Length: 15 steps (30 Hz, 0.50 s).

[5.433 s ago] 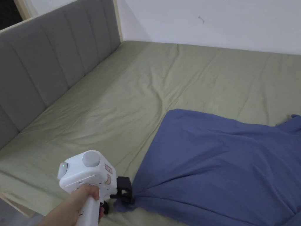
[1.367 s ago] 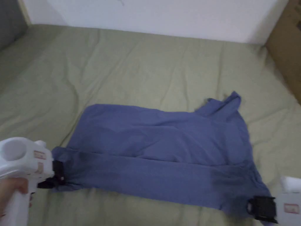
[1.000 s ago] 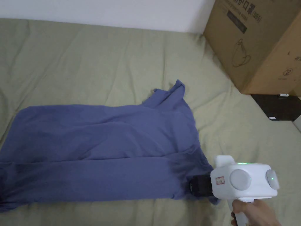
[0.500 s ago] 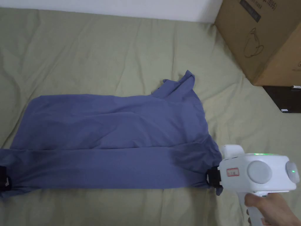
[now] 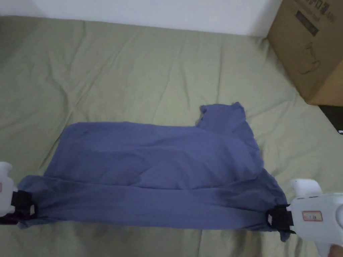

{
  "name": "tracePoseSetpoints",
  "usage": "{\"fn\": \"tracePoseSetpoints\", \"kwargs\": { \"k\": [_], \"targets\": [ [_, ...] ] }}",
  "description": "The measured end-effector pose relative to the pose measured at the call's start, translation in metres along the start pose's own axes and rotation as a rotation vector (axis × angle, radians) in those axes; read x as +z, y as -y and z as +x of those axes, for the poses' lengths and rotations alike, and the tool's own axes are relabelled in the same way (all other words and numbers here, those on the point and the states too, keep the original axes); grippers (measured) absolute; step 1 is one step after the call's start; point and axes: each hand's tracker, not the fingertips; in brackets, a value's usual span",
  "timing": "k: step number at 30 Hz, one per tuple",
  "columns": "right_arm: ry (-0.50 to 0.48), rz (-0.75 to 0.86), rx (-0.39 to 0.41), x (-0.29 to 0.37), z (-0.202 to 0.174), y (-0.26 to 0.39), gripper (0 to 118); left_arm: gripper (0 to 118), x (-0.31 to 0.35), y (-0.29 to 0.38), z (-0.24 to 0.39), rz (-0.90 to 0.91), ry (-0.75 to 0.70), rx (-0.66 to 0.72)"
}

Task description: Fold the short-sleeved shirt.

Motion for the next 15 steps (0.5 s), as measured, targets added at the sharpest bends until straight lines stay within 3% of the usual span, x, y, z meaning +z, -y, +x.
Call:
{"fn": "tracePoseSetpoints", "kwargs": {
  "k": [9, 10, 11, 12, 13, 15],
  "targets": [
    [0.039, -0.054, -0.034, -0.029, -0.003, 0.019, 13, 2, -0.024, 0.022, -0.009, -0.038, 0.001, 0.061],
    [0.043, -0.050, -0.025, -0.025, -0.002, 0.016, 18, 9, -0.021, 0.021, -0.007, -0.032, -0.013, 0.025],
    [0.062, -0.045, -0.009, -0.020, -0.002, 0.012, 38, 29, -0.017, 0.020, -0.005, -0.020, -0.044, -0.007],
    [0.093, -0.028, 0.008, -0.014, 0.000, 0.008, 86, 89, -0.014, 0.020, -0.003, -0.009, -0.090, -0.023],
    [0.117, -0.020, 0.020, -0.009, 0.002, 0.006, 115, 118, -0.011, 0.018, -0.004, -0.011, -0.109, -0.029],
    [0.092, 0.079, 0.025, 0.018, 0.009, -0.004, 116, 108, 0.010, 0.013, -0.012, 0.075, -0.032, -0.048]
  ]
}}
